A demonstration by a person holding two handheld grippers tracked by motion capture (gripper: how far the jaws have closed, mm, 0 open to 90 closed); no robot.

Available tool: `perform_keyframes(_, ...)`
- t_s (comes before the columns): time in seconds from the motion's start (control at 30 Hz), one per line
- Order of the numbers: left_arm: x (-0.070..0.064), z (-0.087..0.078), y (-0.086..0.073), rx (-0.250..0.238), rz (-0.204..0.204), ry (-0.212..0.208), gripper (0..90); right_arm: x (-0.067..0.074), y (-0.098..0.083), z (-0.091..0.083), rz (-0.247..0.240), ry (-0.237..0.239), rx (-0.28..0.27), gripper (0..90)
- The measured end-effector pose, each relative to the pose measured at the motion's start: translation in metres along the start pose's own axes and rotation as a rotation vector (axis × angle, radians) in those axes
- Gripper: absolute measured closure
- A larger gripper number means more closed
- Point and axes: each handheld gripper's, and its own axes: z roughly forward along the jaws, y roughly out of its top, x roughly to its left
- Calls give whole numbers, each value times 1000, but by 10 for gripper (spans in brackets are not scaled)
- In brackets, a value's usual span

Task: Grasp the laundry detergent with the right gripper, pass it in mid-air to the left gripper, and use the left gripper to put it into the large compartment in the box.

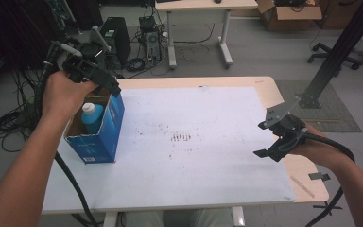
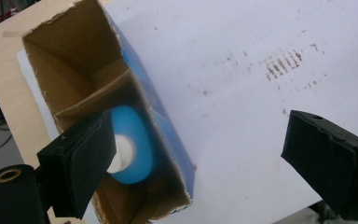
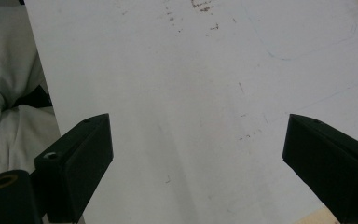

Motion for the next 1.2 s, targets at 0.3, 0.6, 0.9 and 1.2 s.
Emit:
perform_keyframes(0.3, -18, -2, 10, 21, 72, -49, 95, 0, 1, -2, 0, -2, 0, 79)
perform_keyframes(0.6, -37, 2, 22, 16, 164, -97, 81, -1, 0, -3, 8, -4, 5, 78)
perform_keyframes(0.9, -55, 11, 33, 9, 257, -129, 80, -3, -1, -2, 14, -4, 11, 78)
perform_keyframes(1.2, -71, 18, 43, 30, 337, -145, 78, -3, 1, -3, 18, -5, 15, 78)
